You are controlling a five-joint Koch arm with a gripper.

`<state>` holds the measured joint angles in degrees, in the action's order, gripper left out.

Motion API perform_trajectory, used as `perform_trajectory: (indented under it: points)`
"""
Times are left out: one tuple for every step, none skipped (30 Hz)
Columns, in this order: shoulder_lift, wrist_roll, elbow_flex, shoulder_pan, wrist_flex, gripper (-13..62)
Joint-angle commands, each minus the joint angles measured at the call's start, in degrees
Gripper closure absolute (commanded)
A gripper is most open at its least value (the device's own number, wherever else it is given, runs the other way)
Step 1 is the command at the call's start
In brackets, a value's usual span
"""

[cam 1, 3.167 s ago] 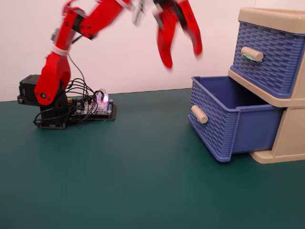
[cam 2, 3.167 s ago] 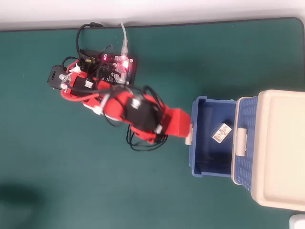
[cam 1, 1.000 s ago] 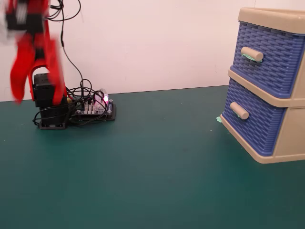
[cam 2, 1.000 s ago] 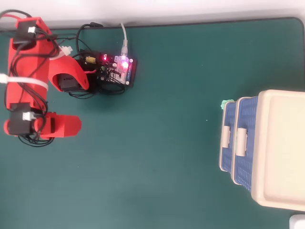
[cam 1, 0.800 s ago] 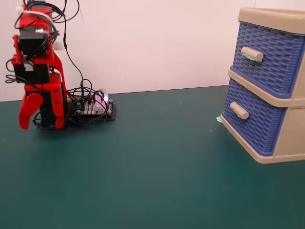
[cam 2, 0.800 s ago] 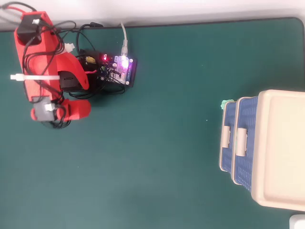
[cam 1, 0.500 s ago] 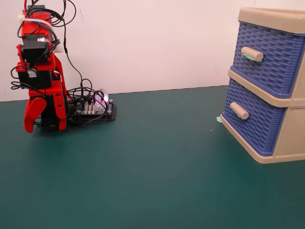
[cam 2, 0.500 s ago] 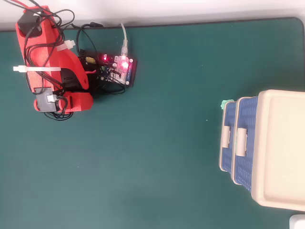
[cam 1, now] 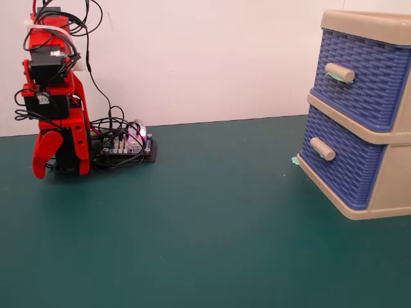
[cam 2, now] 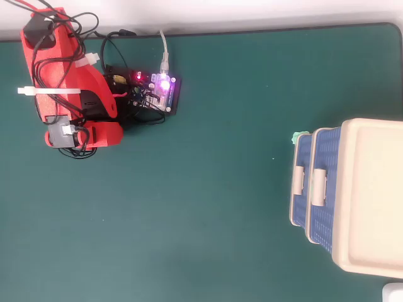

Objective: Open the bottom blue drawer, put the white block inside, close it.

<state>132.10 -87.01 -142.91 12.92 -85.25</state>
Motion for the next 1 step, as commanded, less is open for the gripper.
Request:
perform_trajectory:
  points:
    - [2.6,0.0,-0.4,1.1,-9.1,15.0]
